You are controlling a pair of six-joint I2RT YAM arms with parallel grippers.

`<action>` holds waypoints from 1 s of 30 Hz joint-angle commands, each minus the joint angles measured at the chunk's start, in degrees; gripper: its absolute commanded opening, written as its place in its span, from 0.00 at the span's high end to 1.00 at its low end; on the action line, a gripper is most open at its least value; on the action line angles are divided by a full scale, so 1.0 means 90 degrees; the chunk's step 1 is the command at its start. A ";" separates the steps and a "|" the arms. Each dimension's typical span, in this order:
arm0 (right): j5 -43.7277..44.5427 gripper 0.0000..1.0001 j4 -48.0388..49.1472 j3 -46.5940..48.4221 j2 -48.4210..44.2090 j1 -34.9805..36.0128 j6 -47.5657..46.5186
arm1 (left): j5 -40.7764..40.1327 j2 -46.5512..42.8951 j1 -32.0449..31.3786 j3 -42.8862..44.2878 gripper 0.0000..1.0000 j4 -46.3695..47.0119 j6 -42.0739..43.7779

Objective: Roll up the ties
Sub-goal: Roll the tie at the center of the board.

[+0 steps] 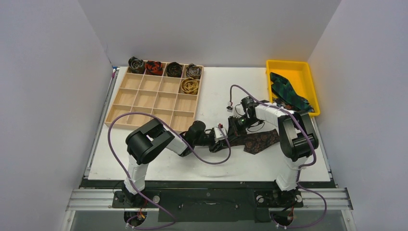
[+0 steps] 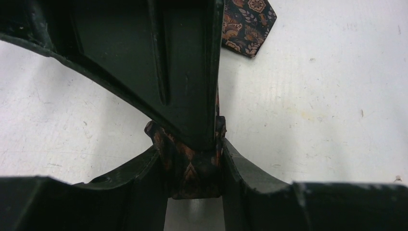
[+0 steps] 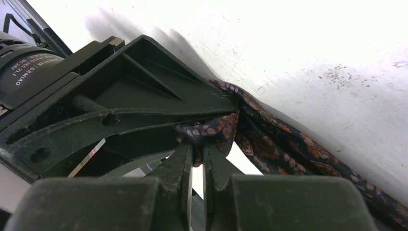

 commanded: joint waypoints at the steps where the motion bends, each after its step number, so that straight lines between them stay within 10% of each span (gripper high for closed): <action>1: 0.0868 1.00 0.0030 0.0175 0.0187 -0.0331 -0.0422 | -0.0135 0.0105 0.0081 -0.0196 0.64 -0.1214 0.0057; 8: 0.1130 1.00 -0.0358 0.0163 0.0909 -0.0685 -0.0898 | 0.0295 0.0178 0.0239 -0.0221 0.30 -0.0680 0.0376; 19: 0.1758 1.00 -0.0305 0.0143 0.1101 -0.0887 -0.0864 | 0.0441 0.0696 0.0086 0.0402 0.19 0.0369 -0.0098; 22: 0.1481 1.00 -0.0166 0.0074 0.1048 -0.0834 -0.0818 | 0.0286 0.1004 0.0001 0.0824 0.24 0.0394 -0.0315; 27: 0.0897 1.00 -0.0083 0.0112 0.0745 -0.0775 -0.0849 | -0.0186 0.0998 -0.0064 0.0938 0.65 -0.0380 -0.0067; 30: 0.0657 0.79 -0.0450 0.0188 0.0280 -0.0856 -0.1088 | -0.0100 0.0653 0.0075 0.0545 0.74 -0.0999 0.0218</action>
